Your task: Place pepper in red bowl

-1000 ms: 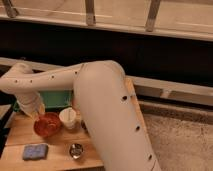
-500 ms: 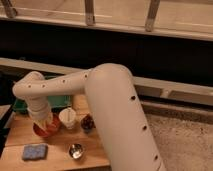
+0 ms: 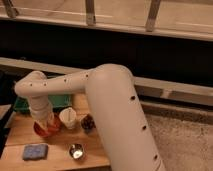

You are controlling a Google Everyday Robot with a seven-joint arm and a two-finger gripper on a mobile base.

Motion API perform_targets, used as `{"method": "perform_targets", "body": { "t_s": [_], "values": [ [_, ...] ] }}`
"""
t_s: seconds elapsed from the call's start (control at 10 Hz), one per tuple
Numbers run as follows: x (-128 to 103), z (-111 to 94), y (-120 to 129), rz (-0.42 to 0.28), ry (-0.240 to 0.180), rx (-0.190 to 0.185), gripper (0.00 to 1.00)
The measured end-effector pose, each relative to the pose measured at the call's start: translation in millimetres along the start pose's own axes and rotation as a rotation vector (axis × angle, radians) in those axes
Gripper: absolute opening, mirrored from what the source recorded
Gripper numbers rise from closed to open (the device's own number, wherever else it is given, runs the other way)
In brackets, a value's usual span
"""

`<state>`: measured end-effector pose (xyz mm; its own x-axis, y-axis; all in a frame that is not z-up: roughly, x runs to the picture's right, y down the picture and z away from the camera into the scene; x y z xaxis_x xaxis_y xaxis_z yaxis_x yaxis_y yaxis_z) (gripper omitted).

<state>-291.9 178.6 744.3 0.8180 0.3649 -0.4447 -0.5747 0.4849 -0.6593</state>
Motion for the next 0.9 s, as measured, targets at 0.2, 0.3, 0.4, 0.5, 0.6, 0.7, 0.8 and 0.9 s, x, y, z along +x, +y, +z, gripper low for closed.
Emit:
{"method": "perform_targets", "body": {
  "t_s": [0.2, 0.3, 0.4, 0.5, 0.6, 0.7, 0.8, 0.9],
  "values": [
    [-2.1, 3.0, -0.1, -0.006, 0.015, -0.01, 0.76],
    [-2.9, 2.8, -1.2, -0.007, 0.019, -0.011, 0.8],
    [-3.8, 2.7, -1.4, -0.008, 0.021, -0.01, 0.8],
    [-4.5, 1.5, -1.9, -0.009, 0.023, -0.008, 0.8],
    [-5.5, 0.7, -1.9, -0.011, 0.025, -0.006, 0.8],
    [-6.1, -0.2, -1.7, -0.013, 0.026, -0.003, 0.8],
    [-6.9, -3.1, -2.1, -0.015, 0.026, 0.004, 0.8],
    [-8.5, -7.8, -3.5, -0.016, 0.02, 0.015, 0.8]
  ]
}}
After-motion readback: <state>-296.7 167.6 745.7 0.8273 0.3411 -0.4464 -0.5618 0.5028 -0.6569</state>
